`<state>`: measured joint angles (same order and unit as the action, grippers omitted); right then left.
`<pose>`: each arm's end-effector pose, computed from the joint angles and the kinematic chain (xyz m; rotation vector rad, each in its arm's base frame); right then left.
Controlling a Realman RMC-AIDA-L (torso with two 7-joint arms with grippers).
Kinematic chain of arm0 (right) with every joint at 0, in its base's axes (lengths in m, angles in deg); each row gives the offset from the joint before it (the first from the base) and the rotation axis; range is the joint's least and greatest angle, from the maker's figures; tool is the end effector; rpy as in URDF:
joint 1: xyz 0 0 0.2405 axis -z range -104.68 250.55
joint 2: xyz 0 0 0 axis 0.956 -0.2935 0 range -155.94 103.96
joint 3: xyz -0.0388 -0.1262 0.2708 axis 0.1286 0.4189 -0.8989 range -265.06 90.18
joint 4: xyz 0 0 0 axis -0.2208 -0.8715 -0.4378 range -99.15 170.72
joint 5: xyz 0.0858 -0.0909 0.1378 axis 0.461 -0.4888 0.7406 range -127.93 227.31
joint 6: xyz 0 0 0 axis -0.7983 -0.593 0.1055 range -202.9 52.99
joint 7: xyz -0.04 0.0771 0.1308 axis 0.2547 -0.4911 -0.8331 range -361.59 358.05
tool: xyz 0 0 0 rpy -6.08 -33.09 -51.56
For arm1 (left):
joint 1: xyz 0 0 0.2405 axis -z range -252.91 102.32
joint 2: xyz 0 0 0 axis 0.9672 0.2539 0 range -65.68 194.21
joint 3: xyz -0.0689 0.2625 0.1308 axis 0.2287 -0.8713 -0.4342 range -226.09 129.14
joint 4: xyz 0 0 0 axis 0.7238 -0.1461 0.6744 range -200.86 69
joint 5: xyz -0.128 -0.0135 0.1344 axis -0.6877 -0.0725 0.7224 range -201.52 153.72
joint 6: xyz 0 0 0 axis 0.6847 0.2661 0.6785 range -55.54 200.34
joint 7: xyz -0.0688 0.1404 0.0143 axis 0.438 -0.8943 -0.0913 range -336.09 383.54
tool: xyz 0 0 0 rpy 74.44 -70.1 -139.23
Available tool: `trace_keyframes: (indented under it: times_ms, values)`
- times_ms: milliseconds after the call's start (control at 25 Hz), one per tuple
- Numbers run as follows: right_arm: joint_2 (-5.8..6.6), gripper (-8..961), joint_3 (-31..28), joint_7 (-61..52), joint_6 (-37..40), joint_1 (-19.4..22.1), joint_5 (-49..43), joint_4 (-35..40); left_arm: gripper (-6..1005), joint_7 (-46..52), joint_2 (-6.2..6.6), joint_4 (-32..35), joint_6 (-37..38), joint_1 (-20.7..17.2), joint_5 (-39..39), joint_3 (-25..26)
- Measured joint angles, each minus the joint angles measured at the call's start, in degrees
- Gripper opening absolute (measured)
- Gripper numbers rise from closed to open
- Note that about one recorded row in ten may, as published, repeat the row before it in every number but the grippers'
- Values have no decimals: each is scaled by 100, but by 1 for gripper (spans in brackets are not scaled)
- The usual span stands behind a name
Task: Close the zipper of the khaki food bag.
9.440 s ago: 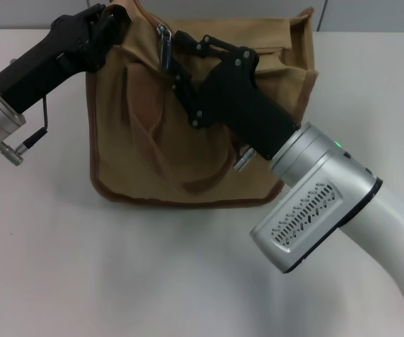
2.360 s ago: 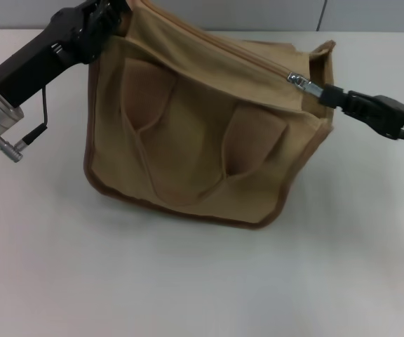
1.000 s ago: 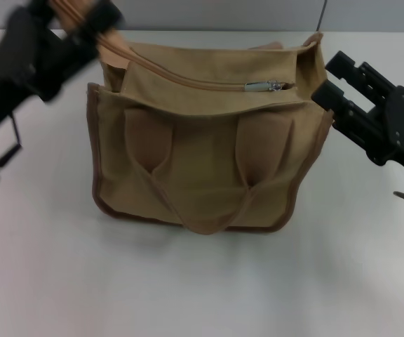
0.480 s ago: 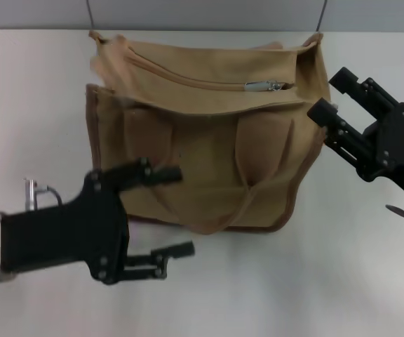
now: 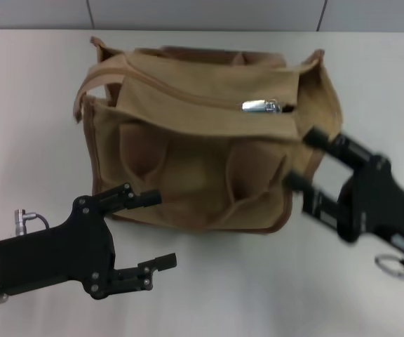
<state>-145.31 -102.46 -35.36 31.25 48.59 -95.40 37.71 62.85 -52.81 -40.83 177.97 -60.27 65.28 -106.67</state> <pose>0.2672 0.2463 -0.0592 -2.3309 0.3152 1.3850 -0.2939 0.2169 -0.0403 -2.6476 -0.0282 -1.1291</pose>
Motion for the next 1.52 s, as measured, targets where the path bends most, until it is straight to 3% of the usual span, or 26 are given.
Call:
trace_keyframes:
  times_ms: [120,280,360,520,720,960,1520]
  values:
    - [-1,666,397,380,166,150,-14,39,797,106,7,-100,-4,-19,-30,61]
    - [-5,666,428,887,362,293,-16,20,797,413,20,-126,26,26,-37,246]
    - [-14,666,430,1451,1052,437,-21,-12,797,446,20,-127,45,40,-38,294]
    - [6,666,430,1276,1287,419,-23,39,797,447,14,-121,61,71,-22,294]
    - [15,666,559,218,989,139,-96,657,797,609,69,-85,67,105,115,240]
    - [14,667,1467,-756,753,-233,-185,1165,797,762,191,-90,56,176,478,227]
    - [-16,666,1883,-899,-443,-581,-276,602,797,835,21,-120,-240,253,1044,237]
